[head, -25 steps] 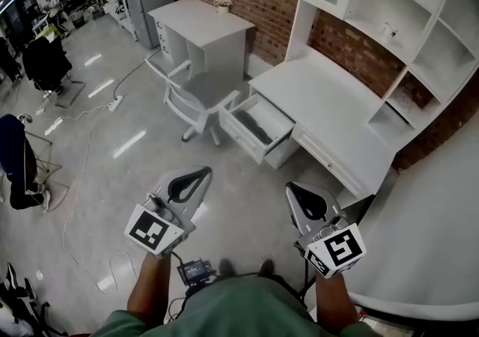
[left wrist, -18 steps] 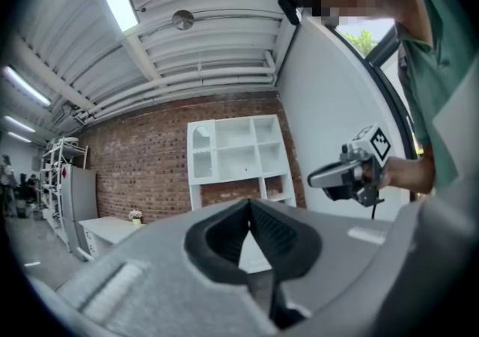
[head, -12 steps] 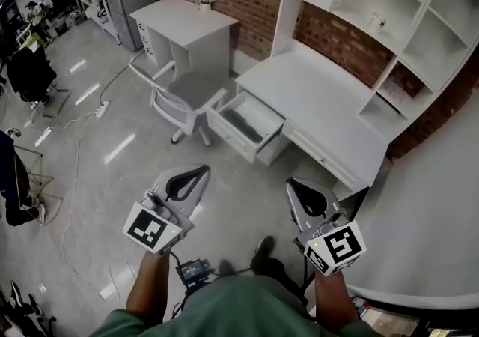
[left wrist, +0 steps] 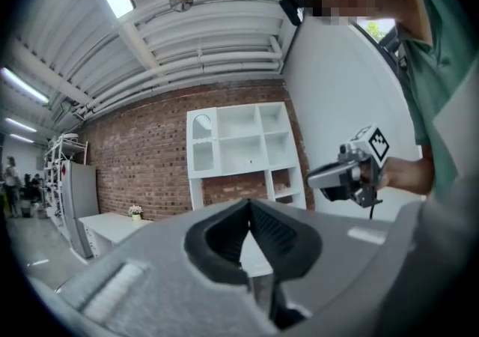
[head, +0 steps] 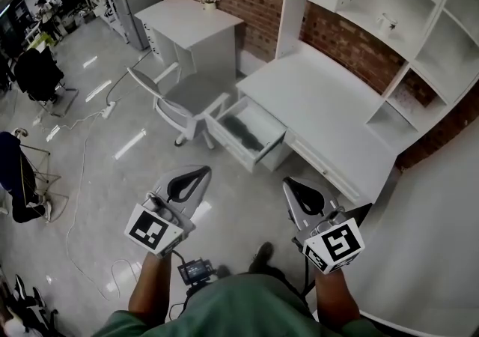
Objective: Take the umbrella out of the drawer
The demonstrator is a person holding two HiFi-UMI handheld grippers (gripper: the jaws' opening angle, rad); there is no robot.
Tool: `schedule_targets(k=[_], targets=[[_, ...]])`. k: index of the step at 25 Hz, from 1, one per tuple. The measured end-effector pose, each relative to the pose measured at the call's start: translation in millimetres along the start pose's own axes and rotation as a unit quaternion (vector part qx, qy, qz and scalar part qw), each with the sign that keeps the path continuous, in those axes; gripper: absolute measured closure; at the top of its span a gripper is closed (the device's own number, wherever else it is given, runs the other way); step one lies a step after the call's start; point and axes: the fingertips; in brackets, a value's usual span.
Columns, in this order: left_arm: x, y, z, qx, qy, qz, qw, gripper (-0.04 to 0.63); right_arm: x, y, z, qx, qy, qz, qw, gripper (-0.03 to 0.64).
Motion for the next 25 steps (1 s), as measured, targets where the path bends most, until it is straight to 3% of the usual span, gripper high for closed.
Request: schedule_targets(k=[14,25], targets=[[5.1,-8.4,-106.0,-0.017,0.035,-0.006,0.9992,0.592,110.3,-20.7,-10.4,0.009,0.045,0.0,0.999,0.611],[-6.2,-9.1,-171.7,-0.024,0.007,-0.006,0.9997,0.592,164.7,-30.0,-17.5,0.002,0.027,-0.013,1.0,0.611]])
Point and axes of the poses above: the fingertips, and each gripper's own axes: z backward along the fingers, x to its right, y out of its top, and after that the axes turned 2 degrees about z, right-handed
